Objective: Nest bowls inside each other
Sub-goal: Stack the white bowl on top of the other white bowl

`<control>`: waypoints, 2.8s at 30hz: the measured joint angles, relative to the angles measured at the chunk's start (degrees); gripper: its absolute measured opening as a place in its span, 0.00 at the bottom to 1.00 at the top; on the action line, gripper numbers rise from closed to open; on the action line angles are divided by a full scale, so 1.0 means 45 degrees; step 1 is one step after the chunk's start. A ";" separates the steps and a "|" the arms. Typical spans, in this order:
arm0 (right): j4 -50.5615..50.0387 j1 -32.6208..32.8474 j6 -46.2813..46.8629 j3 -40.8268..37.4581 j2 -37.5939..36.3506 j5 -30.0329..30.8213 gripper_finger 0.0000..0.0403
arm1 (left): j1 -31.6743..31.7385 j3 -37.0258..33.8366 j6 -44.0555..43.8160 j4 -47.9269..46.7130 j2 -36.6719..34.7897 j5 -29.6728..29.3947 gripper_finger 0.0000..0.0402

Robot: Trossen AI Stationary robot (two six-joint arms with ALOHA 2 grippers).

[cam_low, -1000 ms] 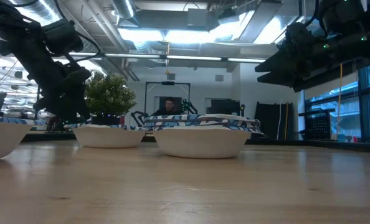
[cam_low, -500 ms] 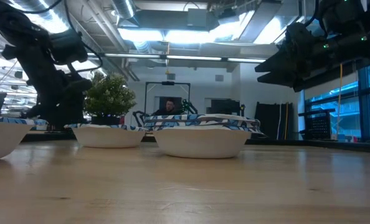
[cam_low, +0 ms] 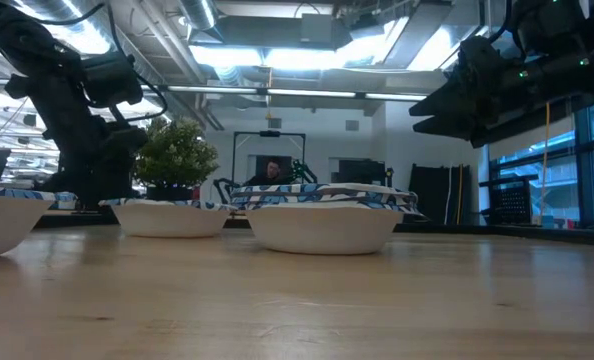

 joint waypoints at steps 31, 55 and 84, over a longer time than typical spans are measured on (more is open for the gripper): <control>-0.0002 0.0001 -0.0044 -0.0001 0.0000 0.0000 0.52 | 0.0471 -0.0005 0.0113 0.2487 -0.0010 0.1853 0.01; -0.0011 0.0000 -0.0049 -0.0001 0.0000 0.0000 0.52 | 0.0883 -0.0005 -0.1997 0.7844 -0.0010 0.6580 0.01; -0.0007 0.0003 0.0039 0.0002 0.0000 -0.0005 0.52 | -0.3561 0.8048 0.1272 0.2616 0.7092 0.4530 0.00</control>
